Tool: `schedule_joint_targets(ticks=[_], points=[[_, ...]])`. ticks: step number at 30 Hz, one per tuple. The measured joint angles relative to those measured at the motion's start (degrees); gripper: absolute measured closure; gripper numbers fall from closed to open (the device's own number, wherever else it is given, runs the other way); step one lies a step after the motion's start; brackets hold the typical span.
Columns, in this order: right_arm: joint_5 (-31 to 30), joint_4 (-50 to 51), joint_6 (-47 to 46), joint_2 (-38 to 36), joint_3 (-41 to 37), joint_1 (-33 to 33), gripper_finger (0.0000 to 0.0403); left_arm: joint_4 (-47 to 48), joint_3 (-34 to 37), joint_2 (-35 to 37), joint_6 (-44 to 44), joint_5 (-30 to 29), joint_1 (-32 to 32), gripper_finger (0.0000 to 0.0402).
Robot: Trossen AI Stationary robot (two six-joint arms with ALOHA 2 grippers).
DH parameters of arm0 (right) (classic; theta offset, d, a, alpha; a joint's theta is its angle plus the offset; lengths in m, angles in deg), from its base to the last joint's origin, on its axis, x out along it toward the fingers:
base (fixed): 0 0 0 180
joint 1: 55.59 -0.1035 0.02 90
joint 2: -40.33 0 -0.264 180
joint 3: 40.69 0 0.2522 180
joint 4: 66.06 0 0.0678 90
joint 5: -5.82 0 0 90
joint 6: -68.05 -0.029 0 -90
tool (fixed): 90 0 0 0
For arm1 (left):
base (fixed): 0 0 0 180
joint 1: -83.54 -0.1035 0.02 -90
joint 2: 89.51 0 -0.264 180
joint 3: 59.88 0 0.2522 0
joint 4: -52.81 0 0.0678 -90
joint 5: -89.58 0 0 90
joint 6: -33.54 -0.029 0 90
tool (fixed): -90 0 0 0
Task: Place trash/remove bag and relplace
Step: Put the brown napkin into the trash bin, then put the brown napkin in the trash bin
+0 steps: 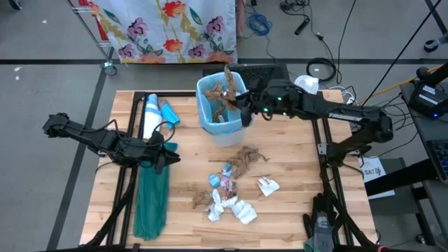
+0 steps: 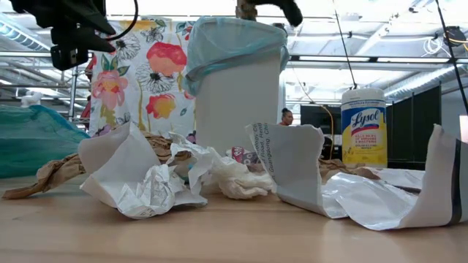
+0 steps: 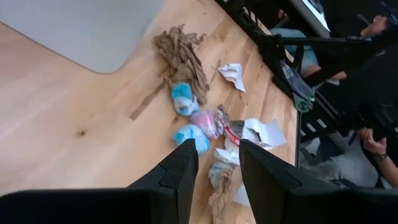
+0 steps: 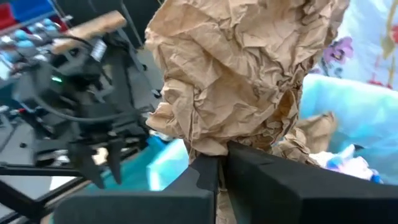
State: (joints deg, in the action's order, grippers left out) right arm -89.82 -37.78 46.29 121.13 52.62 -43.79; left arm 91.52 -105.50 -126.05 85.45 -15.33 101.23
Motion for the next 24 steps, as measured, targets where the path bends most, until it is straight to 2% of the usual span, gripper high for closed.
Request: schedule_joint_targets(ticks=[5, 11, 18, 21, 24], points=[[0.3, 0.3, -0.5, 3.1, 0.0, 1.5, 0.0374, -0.1, 0.0, 0.0, -0.1, -0.7, -1.7, 0.0278], [8.4, 1.3, -4.9, 5.4, 0.0, 4.3, 0.0322, 0.2, -0.4, 0.2, -10.0, -0.1, -7.8, 0.0279], [8.8, 1.0, -3.0, 3.6, 0.0, 5.7, 0.0253, 0.1, -4.9, 0.3, -23.6, 11.1, -19.5, 0.0279], [8.8, 2.0, -3.5, 1.4, 0.0, 5.8, 0.0240, 0.0, -6.6, -0.2, -27.1, 13.2, -23.4, 0.0279], [8.8, 7.3, -6.0, -1.5, 0.0, 5.8, 0.0240, 0.0, -7.1, -0.7, -28.7, 14.9, -26.1, 0.0278]])
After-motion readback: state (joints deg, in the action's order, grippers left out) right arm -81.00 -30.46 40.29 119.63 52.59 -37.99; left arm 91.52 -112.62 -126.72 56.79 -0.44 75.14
